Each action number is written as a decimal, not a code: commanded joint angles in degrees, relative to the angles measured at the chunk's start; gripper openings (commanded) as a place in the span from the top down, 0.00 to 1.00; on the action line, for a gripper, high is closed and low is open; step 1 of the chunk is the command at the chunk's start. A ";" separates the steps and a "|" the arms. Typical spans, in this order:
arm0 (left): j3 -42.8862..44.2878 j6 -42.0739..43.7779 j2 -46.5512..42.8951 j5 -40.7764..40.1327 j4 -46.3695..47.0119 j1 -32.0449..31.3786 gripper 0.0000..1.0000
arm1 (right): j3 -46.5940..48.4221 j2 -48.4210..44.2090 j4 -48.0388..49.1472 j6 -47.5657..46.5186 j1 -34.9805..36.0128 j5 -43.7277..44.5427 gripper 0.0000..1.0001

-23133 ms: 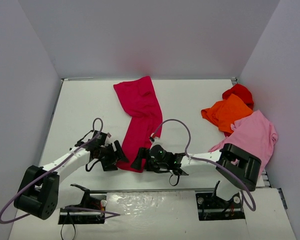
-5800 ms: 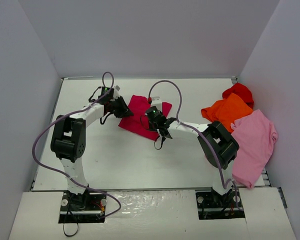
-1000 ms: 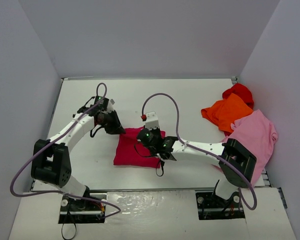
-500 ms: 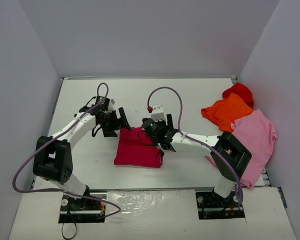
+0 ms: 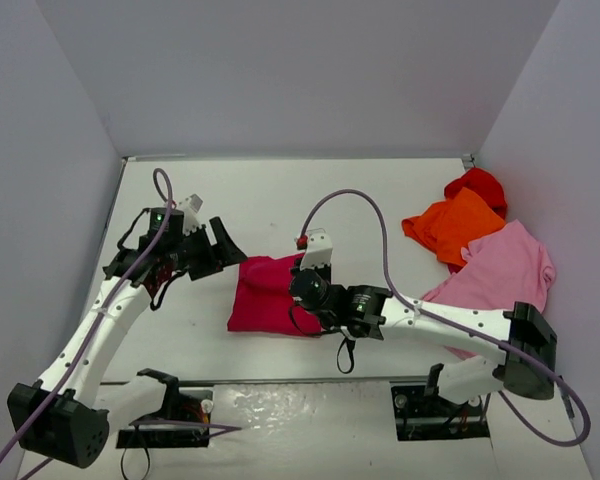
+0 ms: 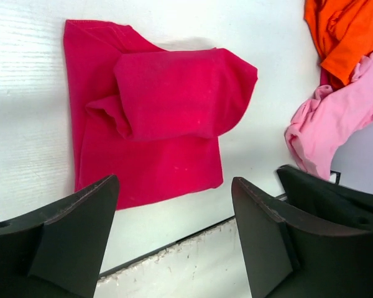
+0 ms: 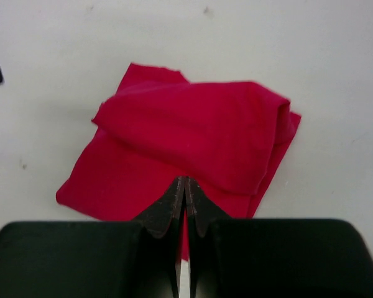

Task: Fold and stack the t-shirts
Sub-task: Fold the long partially folded tshirt into a neat square

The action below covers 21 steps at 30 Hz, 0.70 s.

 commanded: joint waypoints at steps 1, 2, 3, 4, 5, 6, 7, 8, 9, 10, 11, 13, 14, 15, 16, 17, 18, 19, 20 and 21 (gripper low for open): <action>-2.10 -2.25 -2.21 1.40 1.05 -0.22 0.40 | -4.39 3.25 -3.05 9.55 3.17 -4.04 1.00; -2.79 -2.59 -2.29 1.61 1.64 -0.22 0.41 | -4.52 4.59 -2.87 9.86 3.53 -4.20 1.00; -3.43 -2.86 -2.28 2.03 2.11 -0.22 0.44 | -4.26 6.12 -2.52 9.69 3.94 -4.30 1.00; -4.42 -3.26 -2.23 2.43 2.91 -0.22 0.46 | -3.91 8.37 -1.38 8.75 4.09 -4.44 1.00; -5.32 -3.61 -2.24 2.71 3.55 -0.24 0.47 | -3.30 10.51 -0.49 7.82 4.15 -4.44 1.00; -6.01 -3.86 -2.37 2.74 3.90 -0.27 0.47 | -2.18 12.45 -0.08 6.91 4.02 -4.13 1.00; -6.70 -4.11 -2.49 2.77 4.24 -0.30 0.48 | -1.06 14.39 0.33 6.00 3.90 -3.82 1.00; -7.33 -4.26 -2.69 2.62 4.48 -0.31 0.48 | 0.37 16.54 0.53 4.95 3.56 -3.91 1.00; -7.86 -4.34 -2.90 2.37 4.59 -0.30 0.48 | 1.97 18.80 0.78 3.83 3.10 -4.36 1.00; -8.09 -4.45 -2.90 2.49 4.59 -0.24 0.48 | 3.20 20.67 2.17 2.89 2.86 -4.83 1.00; -8.34 -4.44 -2.90 2.70 4.59 -0.28 0.48 | 4.19 22.27 2.81 2.06 2.73 -5.15 1.00; -8.61 -4.23 -2.86 2.84 4.46 -0.40 0.48 | 5.87 24.85 3.47 0.14 2.57 -5.08 1.00; -8.74 -4.14 -2.96 2.63 4.31 -0.41 0.48 | 6.83 26.36 3.72 -0.57 2.34 -4.91 1.00; -8.88 -4.14 -3.14 2.41 4.27 -0.46 0.48 | 7.61 27.74 3.82 -1.66 2.02 -4.96 1.00; -9.02 -4.09 -3.28 2.24 4.21 -0.49 0.48 | 8.57 28.95 3.90 -2.62 1.59 -4.93 1.00; -9.21 -3.98 -3.35 2.18 4.18 -0.49 0.48 | 9.78 29.77 3.96 -3.46 1.02 -4.78 1.00; -9.58 -4.04 -3.42 2.17 4.37 -0.49 0.48 | 10.85 29.96 3.96 -4.78 0.45 -4.59 1.00; -9.80 -4.02 -3.40 2.24 4.55 -0.49 0.48 | 11.59 30.04 3.86 -5.85 -0.08 -4.85 1.00; -9.97 -3.98 -3.35 2.33 4.72 -0.49 0.48 | 12.25 30.08 3.73 -6.85 -0.60 -5.24 1.00; -10.08 -3.90 -3.28 2.41 4.79 -0.52 0.48 | 12.87 29.78 3.70 -7.46 -1.23 -5.43 1.00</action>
